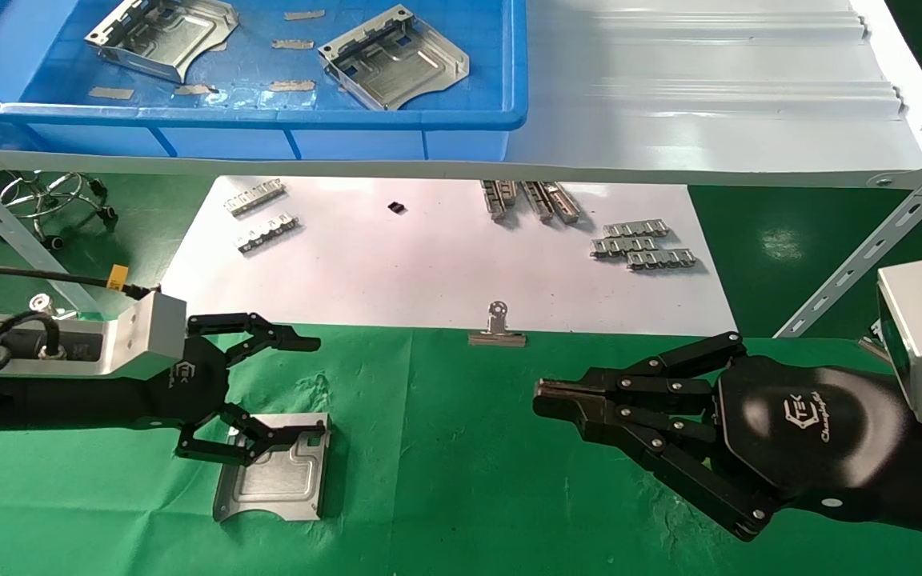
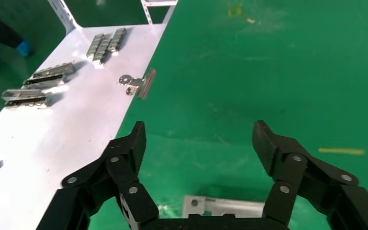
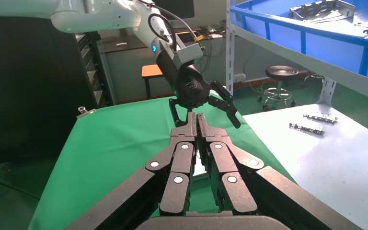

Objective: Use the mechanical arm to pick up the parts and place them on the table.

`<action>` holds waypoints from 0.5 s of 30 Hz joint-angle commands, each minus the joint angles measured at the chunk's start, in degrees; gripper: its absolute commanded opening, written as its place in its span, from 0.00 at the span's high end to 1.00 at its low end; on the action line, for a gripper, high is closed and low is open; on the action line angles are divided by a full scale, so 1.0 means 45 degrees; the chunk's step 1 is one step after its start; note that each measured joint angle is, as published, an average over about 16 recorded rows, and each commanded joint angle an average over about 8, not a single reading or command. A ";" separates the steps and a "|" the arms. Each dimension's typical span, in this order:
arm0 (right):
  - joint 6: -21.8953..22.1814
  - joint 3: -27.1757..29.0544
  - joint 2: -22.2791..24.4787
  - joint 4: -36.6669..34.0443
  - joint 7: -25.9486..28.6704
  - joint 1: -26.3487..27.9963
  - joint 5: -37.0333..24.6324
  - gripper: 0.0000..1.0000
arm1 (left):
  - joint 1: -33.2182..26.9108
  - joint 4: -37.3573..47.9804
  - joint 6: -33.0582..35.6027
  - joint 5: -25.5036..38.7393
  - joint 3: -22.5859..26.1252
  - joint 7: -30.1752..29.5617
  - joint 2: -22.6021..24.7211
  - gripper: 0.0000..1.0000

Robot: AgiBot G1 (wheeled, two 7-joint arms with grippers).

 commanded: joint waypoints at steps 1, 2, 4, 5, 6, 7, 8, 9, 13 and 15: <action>0.0000 0.0000 0.0000 0.0000 0.0000 0.0000 0.0000 0.00 | 0.0281 -0.0483 -0.0050 -0.0119 -0.0300 -0.0334 -0.0134 0.00; 0.0000 0.0000 0.0000 0.0000 0.0000 0.0000 0.0000 0.00 | 0.0421 -0.0724 -0.0075 -0.0179 -0.0450 -0.0501 -0.0201 0.00; 0.0000 0.0000 0.0000 0.0000 0.0000 0.0000 0.0000 0.00 | 0.0696 -0.1196 -0.0124 -0.0296 -0.0744 -0.0829 -0.0331 0.00; 0.0000 0.0000 0.0000 0.0000 0.0000 0.0000 0.0000 0.00 | 0.0837 -0.1438 -0.0149 -0.0356 -0.0894 -0.0996 -0.0398 0.00; 0.0000 0.0000 0.0000 0.0000 0.0000 0.0000 0.0000 0.00 | 0.0977 -0.1679 -0.0174 -0.0415 -0.1043 -0.1163 -0.0465 0.00; 0.0000 0.0000 0.0000 0.0000 0.0000 0.0000 0.0000 0.00 | 0.1112 -0.1911 -0.0198 -0.0473 -0.1188 -0.1323 -0.0529 0.00; 0.0000 0.0000 0.0000 0.0000 0.0000 0.0000 0.0000 0.00 | 0.1252 -0.2152 -0.0223 -0.0532 -0.1337 -0.1490 -0.0596 0.00; 0.0000 0.0000 0.0000 0.0000 0.0000 0.0000 0.0000 0.00 | 0.1392 -0.2392 -0.0248 -0.0592 -0.1487 -0.1656 -0.0663 0.00; 0.0000 0.0000 0.0000 0.0000 0.0000 0.0000 0.0000 0.00 | 0.1942 -0.3337 -0.0346 -0.0826 -0.2074 -0.2311 -0.0924 0.00; 0.0000 0.0000 0.0000 0.0000 0.0000 0.0000 0.0000 0.00 | 0.2223 -0.3821 -0.0397 -0.0945 -0.2375 -0.2646 -0.1058 0.00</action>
